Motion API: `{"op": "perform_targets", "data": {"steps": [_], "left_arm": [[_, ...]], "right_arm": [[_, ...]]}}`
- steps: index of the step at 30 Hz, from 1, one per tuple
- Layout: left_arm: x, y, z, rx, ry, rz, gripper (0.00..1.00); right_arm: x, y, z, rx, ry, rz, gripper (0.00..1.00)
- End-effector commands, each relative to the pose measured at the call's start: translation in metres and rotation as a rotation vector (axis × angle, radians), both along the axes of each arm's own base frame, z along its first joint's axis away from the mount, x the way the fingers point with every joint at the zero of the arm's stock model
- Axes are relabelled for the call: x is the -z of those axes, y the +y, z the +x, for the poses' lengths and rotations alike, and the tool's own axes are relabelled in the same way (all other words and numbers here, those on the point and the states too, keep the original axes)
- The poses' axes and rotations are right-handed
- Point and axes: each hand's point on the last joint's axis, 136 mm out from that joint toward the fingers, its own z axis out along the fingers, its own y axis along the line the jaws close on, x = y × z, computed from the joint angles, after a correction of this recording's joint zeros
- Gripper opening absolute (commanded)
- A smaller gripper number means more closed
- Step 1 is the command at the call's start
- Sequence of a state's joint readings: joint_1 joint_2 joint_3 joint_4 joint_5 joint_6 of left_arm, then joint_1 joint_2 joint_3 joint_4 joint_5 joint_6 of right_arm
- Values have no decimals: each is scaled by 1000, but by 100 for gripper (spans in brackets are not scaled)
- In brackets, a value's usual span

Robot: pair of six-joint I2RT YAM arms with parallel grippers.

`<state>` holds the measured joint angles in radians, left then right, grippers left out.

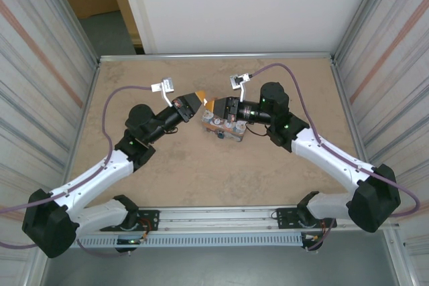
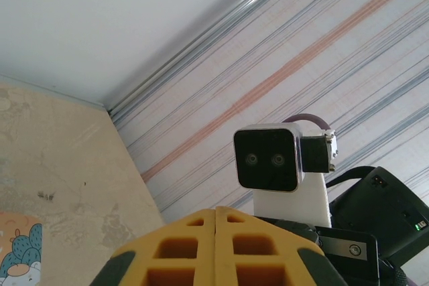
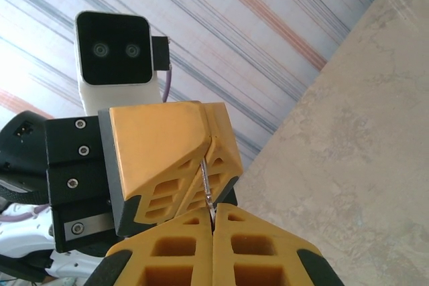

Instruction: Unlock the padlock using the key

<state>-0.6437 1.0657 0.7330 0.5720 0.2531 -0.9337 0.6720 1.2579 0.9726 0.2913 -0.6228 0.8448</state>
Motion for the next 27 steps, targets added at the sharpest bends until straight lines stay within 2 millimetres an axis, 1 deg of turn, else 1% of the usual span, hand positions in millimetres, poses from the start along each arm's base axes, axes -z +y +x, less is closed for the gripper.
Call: {"op": "perform_targets", "data": {"steps": [1, 4, 5, 7, 10, 12, 17, 21, 27], "left_arm": [[-20, 6, -5, -23, -64, -1, 22], [-19, 11, -6, -45, -64, 42, 48], [-18, 14, -6, -53, -62, 54, 53], [-14, 21, -7, -77, -54, 88, 60], [-7, 32, -8, -117, -47, 148, 67], [-1, 40, -11, -142, -55, 203, 73], [21, 59, -20, -202, -70, 318, 82], [41, 68, -29, -209, -81, 402, 83], [67, 69, -38, -170, -93, 478, 83]], "right_arm": [[-9, -6, -3, 0, -34, -25, 0], [-2, -15, -2, 13, -32, -67, 0], [0, -19, -2, 19, -29, -82, 0], [5, -27, -1, 33, -31, -117, 0], [12, -38, 0, 54, -37, -169, 0], [18, -46, 2, 67, -37, -198, 0], [34, -59, 9, 82, -26, -247, 0], [49, -66, 17, 84, -3, -282, 0], [70, -71, 31, 85, 52, -289, 0]]}}
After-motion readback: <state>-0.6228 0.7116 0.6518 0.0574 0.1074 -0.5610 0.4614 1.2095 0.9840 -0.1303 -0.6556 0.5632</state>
